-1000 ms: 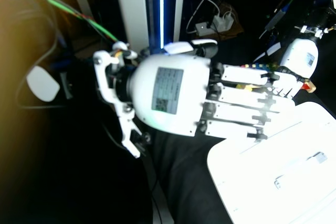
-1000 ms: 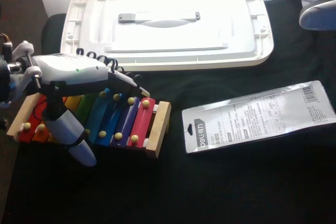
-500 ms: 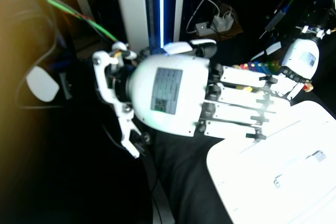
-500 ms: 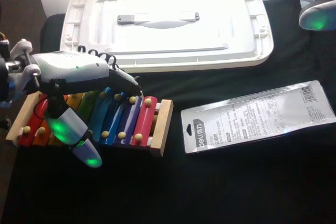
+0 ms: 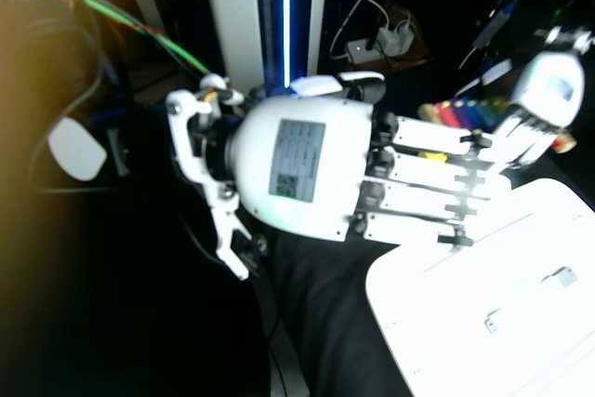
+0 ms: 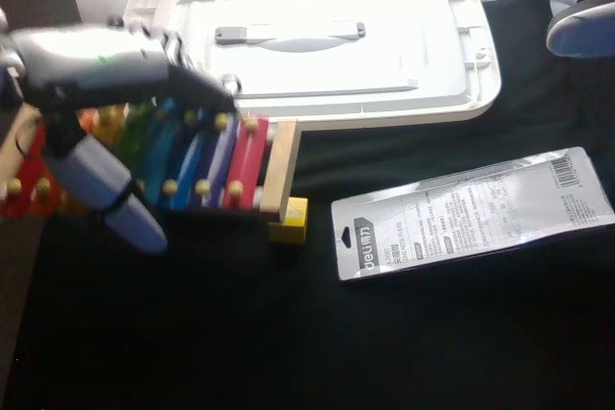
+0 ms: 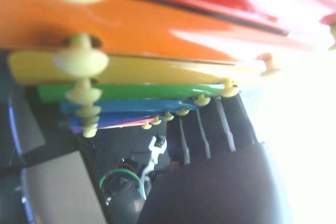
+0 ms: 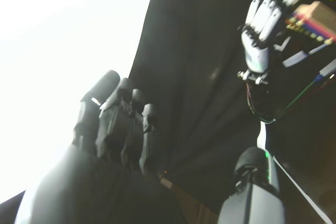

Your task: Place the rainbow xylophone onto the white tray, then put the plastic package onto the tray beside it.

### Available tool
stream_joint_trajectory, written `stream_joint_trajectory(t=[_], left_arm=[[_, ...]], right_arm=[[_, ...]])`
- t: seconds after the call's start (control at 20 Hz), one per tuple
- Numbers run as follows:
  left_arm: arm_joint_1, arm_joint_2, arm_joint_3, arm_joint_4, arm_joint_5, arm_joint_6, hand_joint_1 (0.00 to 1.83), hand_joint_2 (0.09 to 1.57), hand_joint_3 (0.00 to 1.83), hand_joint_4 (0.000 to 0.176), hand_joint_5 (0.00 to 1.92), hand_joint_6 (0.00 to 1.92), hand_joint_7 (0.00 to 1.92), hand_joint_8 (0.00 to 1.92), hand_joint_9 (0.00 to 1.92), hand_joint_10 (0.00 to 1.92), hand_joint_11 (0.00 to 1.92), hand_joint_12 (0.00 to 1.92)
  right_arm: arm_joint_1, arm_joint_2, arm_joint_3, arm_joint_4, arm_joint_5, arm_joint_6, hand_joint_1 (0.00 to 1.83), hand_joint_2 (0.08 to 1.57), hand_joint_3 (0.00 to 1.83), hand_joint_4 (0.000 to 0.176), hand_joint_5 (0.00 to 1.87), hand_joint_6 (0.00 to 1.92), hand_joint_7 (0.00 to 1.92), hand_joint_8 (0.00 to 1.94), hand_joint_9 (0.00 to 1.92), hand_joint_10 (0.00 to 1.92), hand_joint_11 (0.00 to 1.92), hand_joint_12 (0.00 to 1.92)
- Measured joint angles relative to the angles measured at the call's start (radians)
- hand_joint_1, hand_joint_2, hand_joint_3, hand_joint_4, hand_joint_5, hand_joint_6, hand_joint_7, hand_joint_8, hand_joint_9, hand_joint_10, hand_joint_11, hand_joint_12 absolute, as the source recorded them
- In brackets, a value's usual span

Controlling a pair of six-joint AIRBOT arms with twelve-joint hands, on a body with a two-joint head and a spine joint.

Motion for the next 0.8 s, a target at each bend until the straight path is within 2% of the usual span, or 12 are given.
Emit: stream_joint_trajectory(t=[0.1, 0.15, 0.2, 0.3, 0.4, 0.45, 0.6, 0.65, 0.8], left_arm=[[-0.051, 0.014, 0.003, 0.008, -0.005, 0.001, 1.07, 1.11, 0.0, 0.0, 0.76, 0.01, 0.84, 0.06, 0.9, 0.01, 0.5, 0.81], [-0.088, 0.014, 0.014, 0.014, -0.011, 0.002, 1.12, 1.15, 0.0, 0.0, 0.65, 0.0, 0.76, 0.02, 0.82, 0.0, 0.41, 0.89], [-0.123, 0.01, 0.031, 0.017, -0.019, 0.002, 1.13, 1.11, 0.0, 0.0, 0.68, 0.01, 0.79, 0.02, 0.86, 0.02, 0.49, 0.84], [-0.2, -0.016, 0.076, 0.011, -0.011, 0.002, 1.1, 1.1, 0.0, 0.0, 0.69, 0.0, 0.81, 0.01, 0.88, 0.01, 0.54, 0.71], [-0.25, -0.067, 0.126, 0.014, 0.016, 0.003, 1.14, 1.09, 0.0, 0.0, 0.69, 0.0, 0.81, 0.0, 0.86, 0.0, 0.54, 0.64], [-0.256, -0.088, 0.145, 0.024, 0.026, 0.003, 1.13, 1.08, 0.0, 0.0, 0.73, 0.0, 0.83, 0.0, 0.86, 0.0, 0.54, 0.69], [-0.296, -0.187, 0.237, 0.038, 0.068, 0.003, 1.18, 1.05, 0.0, 0.0, 0.8, 0.0, 0.87, 0.0, 0.92, 0.01, 0.53, 0.91], [-0.306, -0.211, 0.264, 0.033, 0.079, 0.003, 1.19, 1.02, 0.0, 0.0, 0.79, 0.0, 0.87, 0.0, 0.9, 0.0, 0.4, 0.96], [-0.315, -0.302, 0.361, 0.031, 0.119, 0.003, 1.24, 1.03, 0.01, 0.0, 0.79, 0.0, 0.84, 0.0, 0.9, 0.0, 0.49, 1.04]], right_arm=[[0.0, 0.0, 0.0, 0.001, 0.0, 0.0, 0.65, 0.78, 0.0, 0.022, 0.34, 0.0, 0.37, 0.0, 0.37, 0.01, 0.0, 1.15], [0.0, 0.0, 0.001, 0.0, 0.0, 0.0, 0.65, 0.77, 0.0, 0.029, 0.34, 0.0, 0.37, 0.0, 0.37, 0.01, 0.0, 1.15], [0.0, 0.0, 0.001, 0.0, 0.0, 0.0, 0.64, 0.77, 0.0, 0.023, 0.35, 0.0, 0.37, 0.0, 0.37, 0.01, 0.0, 1.19], [0.0, -0.001, 0.001, 0.001, 0.0, 0.0, 0.62, 0.76, 0.0, 0.032, 0.34, 0.0, 0.38, 0.0, 0.38, 0.01, 0.0, 1.19], [0.0, -0.002, 0.001, 0.001, 0.0, 0.0, 0.61, 0.77, 0.0, 0.046, 0.35, 0.0, 0.38, 0.0, 0.39, 0.01, 0.0, 1.15], [0.0, -0.004, 0.001, 0.002, 0.0, 0.0, 0.61, 0.79, 0.01, 0.046, 0.35, 0.0, 0.39, 0.0, 0.39, 0.01, 0.0, 1.18], [0.0, -0.006, 0.001, -0.002, 0.0, 0.0, 0.63, 0.79, 0.0, 0.035, 0.35, 0.0, 0.4, 0.0, 0.4, 0.01, 0.0, 1.29], [0.0, -0.008, 0.001, -0.001, 0.003, 0.0, 0.63, 0.79, 0.0, 0.037, 0.35, 0.0, 0.4, 0.0, 0.41, 0.01, 0.0, 1.33], [0.0, -0.009, 0.001, -0.001, 0.006, 0.0, 0.64, 0.76, 0.0, 0.035, 0.35, 0.0, 0.42, 0.01, 0.41, 0.01, 0.0, 1.33]])
